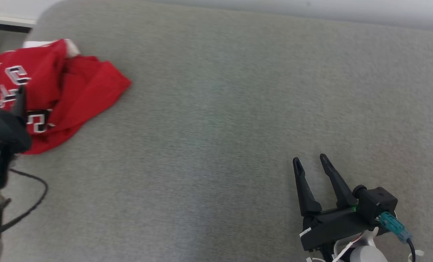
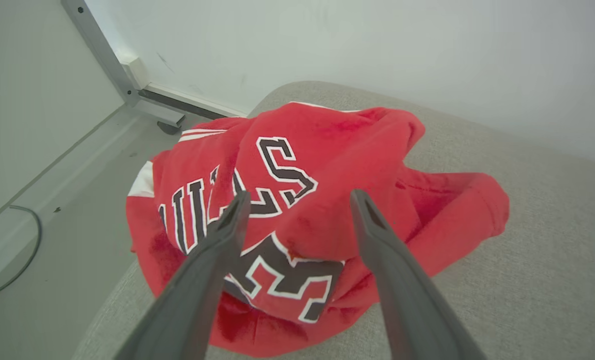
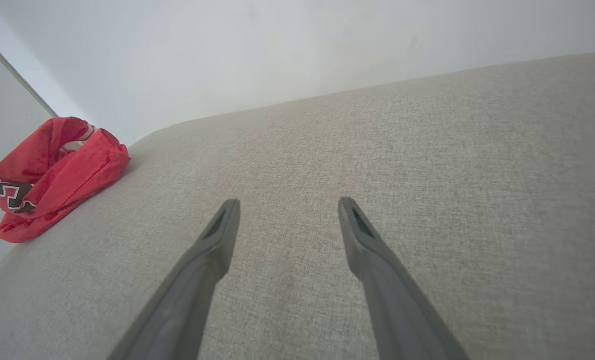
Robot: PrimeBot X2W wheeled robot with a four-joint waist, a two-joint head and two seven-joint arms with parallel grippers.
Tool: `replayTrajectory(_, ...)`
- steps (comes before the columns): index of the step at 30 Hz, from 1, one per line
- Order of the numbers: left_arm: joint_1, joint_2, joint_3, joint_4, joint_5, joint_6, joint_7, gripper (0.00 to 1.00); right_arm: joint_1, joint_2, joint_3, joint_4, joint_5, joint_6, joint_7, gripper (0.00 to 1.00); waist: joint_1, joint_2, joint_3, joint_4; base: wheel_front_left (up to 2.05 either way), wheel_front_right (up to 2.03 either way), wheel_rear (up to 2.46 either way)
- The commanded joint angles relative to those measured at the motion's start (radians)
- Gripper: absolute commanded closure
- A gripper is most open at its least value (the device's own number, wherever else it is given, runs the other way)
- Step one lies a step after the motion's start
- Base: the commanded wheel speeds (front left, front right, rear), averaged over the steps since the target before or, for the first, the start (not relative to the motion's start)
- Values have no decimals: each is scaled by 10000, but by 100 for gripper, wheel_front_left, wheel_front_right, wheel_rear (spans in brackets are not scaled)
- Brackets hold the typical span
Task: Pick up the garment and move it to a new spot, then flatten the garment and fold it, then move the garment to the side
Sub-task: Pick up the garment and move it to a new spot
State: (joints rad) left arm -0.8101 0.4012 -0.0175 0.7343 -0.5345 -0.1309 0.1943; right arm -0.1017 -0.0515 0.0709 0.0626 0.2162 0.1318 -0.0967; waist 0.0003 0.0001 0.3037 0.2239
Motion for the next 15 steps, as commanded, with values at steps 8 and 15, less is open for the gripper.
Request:
replayTrajectory(8,-372,811,97,805,-333,106,881,0,80,29,201,-330,-37,-21,39,0,-3,-1,1351,-1795,0,0,0)
replayTrajectory(15,-539,670,-93,1312,-190,458,1106,65,4,28,232,-307,66,-21,-13,0,-3,-1,1414,-1768,0,0,0)
